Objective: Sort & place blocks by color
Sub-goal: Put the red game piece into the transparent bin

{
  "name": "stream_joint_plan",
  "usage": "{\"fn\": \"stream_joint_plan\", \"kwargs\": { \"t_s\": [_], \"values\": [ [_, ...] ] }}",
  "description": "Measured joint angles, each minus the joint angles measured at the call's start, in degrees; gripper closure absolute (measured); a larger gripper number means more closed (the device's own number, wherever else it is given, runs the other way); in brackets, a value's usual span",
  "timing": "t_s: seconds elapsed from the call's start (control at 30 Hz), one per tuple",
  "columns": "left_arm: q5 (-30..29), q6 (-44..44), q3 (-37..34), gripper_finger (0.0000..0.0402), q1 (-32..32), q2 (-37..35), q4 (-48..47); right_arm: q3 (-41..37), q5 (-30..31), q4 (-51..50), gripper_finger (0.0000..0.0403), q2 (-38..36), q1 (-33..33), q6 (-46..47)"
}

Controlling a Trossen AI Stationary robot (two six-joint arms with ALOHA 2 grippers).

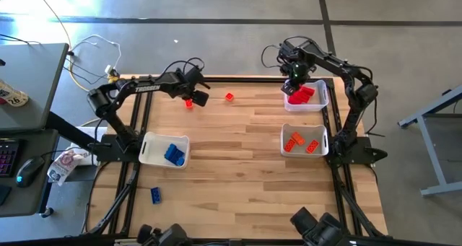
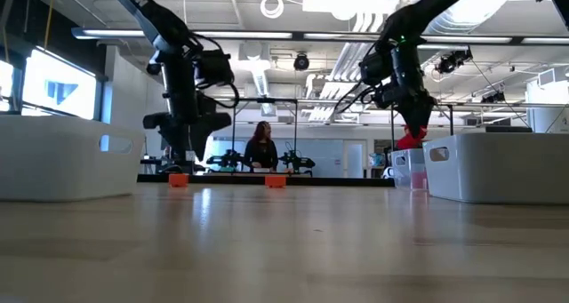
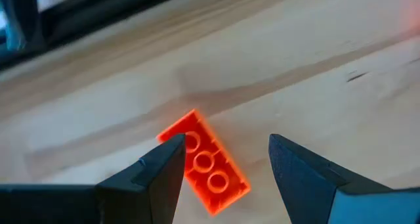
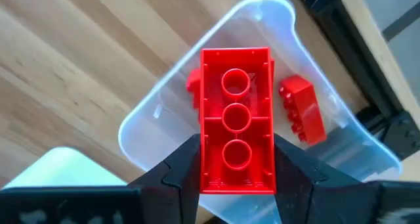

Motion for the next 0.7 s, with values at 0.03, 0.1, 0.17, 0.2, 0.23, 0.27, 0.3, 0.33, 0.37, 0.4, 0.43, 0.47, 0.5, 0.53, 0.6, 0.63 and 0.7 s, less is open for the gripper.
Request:
{"fn": "stream_joint_plan", "kwargs": {
  "t_s": [0.03,0.1,0.17,0.2,0.23,0.27,0.3,0.33,0.37,0.4,0.43,0.47,0.5,0.53,0.6,0.63,0.7],
  "values": [
    [-0.58,-1.03,0.0,0.0197,-0.03,0.08,-0.74,0.0,0.0,0.07,0.0272,0.0,0.04,-0.05],
    [-2.42,-3.59,0.0,0.0197,-0.01,0.08,-2.01,0.0,0.02,-0.02,0.0272,0.0,0.39,-0.07],
    [-3.8,-6.29,0.0,0.0197,-0.06,0.08,-2.99,0.0,0.0,0.21,0.0271,0.0,0.74,-0.05],
    [-4.0,-7.53,0.0,0.0197,-0.05,0.08,-3.34,0.0,0.0,0.2,0.0271,0.0,0.86,-0.06],
    [-4.16,-8.78,0.0,0.0197,-0.06,0.08,-3.76,0.0,0.0,0.21,0.0271,0.0,1.05,-0.05],
    [-4.22,-10.11,0.0,0.0197,-0.07,0.08,-4.44,0.0,0.01,0.33,0.0271,0.0,1.32,-0.05],
    [-4.28,-11.65,0.0,0.0197,-0.07,0.08,-5.01,0.0,0.02,0.47,0.0271,0.0,1.58,-0.05],
    [-4.26,-13.35,0.0,0.0197,-0.1,0.08,-5.42,0.0,0.02,0.69,0.0271,0.0,1.82,-0.07],
    [-4.26,-15.16,-0.07,0.0197,-0.11,0.08,-5.54,0.0,0.02,0.9,0.0271,0.0,2.08,-0.07],
    [-3.88,-17.04,-0.26,0.0197,-0.24,0.06,-5.46,0.0,0.02,1.11,0.0271,0.0,2.3,-0.07],
    [-3.19,-18.95,-0.59,0.0197,-0.35,0.06,-5.42,0.0,0.02,1.41,0.0271,0.0,2.5,-0.07],
    [-2.35,-20.61,-0.89,0.0197,-0.36,0.06,-5.52,0.0,0.02,1.86,0.0271,0.0,2.76,-0.07],
    [-1.67,-21.96,-1.12,0.0197,-0.38,0.06,-5.58,0.0,0.02,2.37,0.0271,0.0,2.96,-0.07],
    [-1.44,-22.9,-1.38,0.0197,-0.41,0.06,-5.35,0.0,0.02,2.7,0.0271,0.0,3.16,-0.23],
    [-1.24,-24.79,-1.9,0.0197,-0.58,0.07,-5.14,0.0,0.04,2.88,0.0271,0.0,3.55,-1.36],
    [-1.24,-25.69,-2.05,0.0197,-0.63,0.08,-5.22,0.0,0.04,2.9,0.0271,0.0,3.78,-1.88],
    [-1.24,-26.72,-2.05,0.0197,-0.77,0.08,-5.07,0.0,0.06,2.92,0.0271,0.0,4.2,-2.67]
  ]
}}
